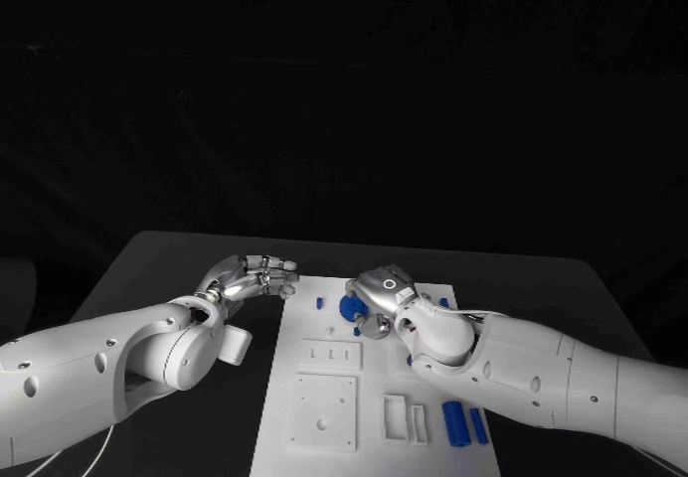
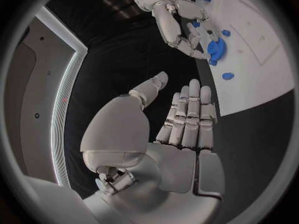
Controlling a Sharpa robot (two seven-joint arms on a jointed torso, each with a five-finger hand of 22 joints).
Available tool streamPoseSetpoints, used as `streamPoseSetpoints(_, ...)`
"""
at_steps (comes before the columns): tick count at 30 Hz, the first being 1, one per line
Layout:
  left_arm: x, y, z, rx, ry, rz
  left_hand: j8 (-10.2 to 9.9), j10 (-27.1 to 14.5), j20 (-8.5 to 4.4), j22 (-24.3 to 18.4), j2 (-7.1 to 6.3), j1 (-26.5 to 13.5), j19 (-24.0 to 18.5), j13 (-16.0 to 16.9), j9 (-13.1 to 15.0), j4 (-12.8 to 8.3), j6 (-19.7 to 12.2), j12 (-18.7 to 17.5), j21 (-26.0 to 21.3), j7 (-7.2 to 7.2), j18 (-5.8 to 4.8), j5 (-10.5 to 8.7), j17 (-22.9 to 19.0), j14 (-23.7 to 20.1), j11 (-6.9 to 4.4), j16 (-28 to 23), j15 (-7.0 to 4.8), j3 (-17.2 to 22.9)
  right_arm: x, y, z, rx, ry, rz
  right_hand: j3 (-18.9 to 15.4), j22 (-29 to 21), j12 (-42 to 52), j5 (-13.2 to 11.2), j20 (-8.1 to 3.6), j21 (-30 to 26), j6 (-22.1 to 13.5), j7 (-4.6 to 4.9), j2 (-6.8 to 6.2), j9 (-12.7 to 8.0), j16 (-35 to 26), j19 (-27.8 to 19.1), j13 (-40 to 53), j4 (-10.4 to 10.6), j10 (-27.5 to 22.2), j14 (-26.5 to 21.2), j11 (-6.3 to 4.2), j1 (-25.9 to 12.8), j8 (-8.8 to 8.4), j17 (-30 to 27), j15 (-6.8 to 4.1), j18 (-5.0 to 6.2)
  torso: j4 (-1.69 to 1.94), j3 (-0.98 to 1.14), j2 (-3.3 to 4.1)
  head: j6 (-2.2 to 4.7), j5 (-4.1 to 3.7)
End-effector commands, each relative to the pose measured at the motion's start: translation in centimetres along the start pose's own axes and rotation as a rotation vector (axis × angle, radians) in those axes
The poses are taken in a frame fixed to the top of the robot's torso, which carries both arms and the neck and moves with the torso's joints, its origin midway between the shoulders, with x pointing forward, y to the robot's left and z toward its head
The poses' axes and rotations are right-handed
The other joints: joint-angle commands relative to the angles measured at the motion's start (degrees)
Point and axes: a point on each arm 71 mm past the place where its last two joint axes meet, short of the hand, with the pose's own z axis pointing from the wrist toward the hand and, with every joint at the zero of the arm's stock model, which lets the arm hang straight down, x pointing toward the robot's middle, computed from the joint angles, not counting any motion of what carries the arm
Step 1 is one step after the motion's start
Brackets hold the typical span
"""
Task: Assemble the parts on the task board
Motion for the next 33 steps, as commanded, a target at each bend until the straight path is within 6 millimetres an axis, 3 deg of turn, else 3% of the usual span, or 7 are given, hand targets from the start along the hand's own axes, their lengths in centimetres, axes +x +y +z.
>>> streamPoseSetpoints(1,0.12,-0.16,0.06,0.007,0.006,-0.003,-0.34,-0.07,0.21,1.12,-0.07,-0.66,-0.12,-0.05,-0.05,0.13,0.19,-0.32,0.32,0.26,0.87,0.19,0.09,-0.18,0.15,-0.25,0.25,0.21,0.09,0.20,0.15,-0.002,-0.004,-0.019,-0.09,0.76,-0.05,-0.33,-0.20,0.26,5.12,0.69,-0.60,1.05,-0.25,0.04,-0.08,0.38,0.28,-0.06,0.03,-0.09,0.22,0.06,-0.44,3.49,-0.01,0.02,0.03,-0.09,0.10)
streamPoseSetpoints(3,0.21,-0.16,0.12,0.006,0.006,-0.003,-0.34,-0.07,0.21,1.12,-0.07,-0.66,-0.13,-0.05,-0.05,0.13,0.18,-0.32,0.32,0.26,0.87,0.19,0.10,-0.19,0.15,-0.26,0.25,0.22,0.15,0.34,0.16,-0.008,-0.009,-0.031,-0.09,0.76,-0.08,-0.32,-0.20,0.27,5.11,0.69,-0.60,1.04,-0.25,0.04,-0.11,0.38,0.25,-0.06,0.03,-0.08,0.21,0.07,-0.44,3.49,-0.06,0.04,0.03,-0.23,0.15)
streamPoseSetpoints(12,0.28,-0.16,0.21,0.006,0.008,-0.003,-0.35,-0.08,0.21,1.13,-0.04,-0.66,-0.14,-0.05,-0.05,0.13,0.18,-0.31,0.33,0.28,0.88,0.21,0.11,-0.19,0.17,-0.28,0.25,0.24,0.37,0.09,0.38,0.007,-0.009,-0.048,-0.05,0.76,-0.20,-0.31,-0.20,0.27,5.08,0.70,-0.60,1.03,-0.28,0.03,-0.21,0.35,0.15,-0.06,0.03,-0.04,0.18,0.07,-0.44,3.49,0.33,-0.09,0.15,-0.18,0.10)
streamPoseSetpoints(33,0.39,-0.15,0.28,0.005,0.012,-0.004,-0.36,-0.09,0.22,1.13,-0.06,-0.67,-0.18,-0.05,-0.05,0.12,0.17,-0.31,0.35,0.30,0.88,0.21,0.16,-0.19,0.20,-0.32,0.26,0.28,0.73,-0.37,0.69,0.015,0.007,-0.052,-0.02,0.78,-0.84,-0.89,-0.17,0.25,4.90,0.75,-0.70,0.97,-0.48,-0.12,-0.72,0.15,-0.37,-0.09,0.08,0.02,0.01,0.08,-0.40,3.49,0.03,0.02,0.16,-0.23,0.69)
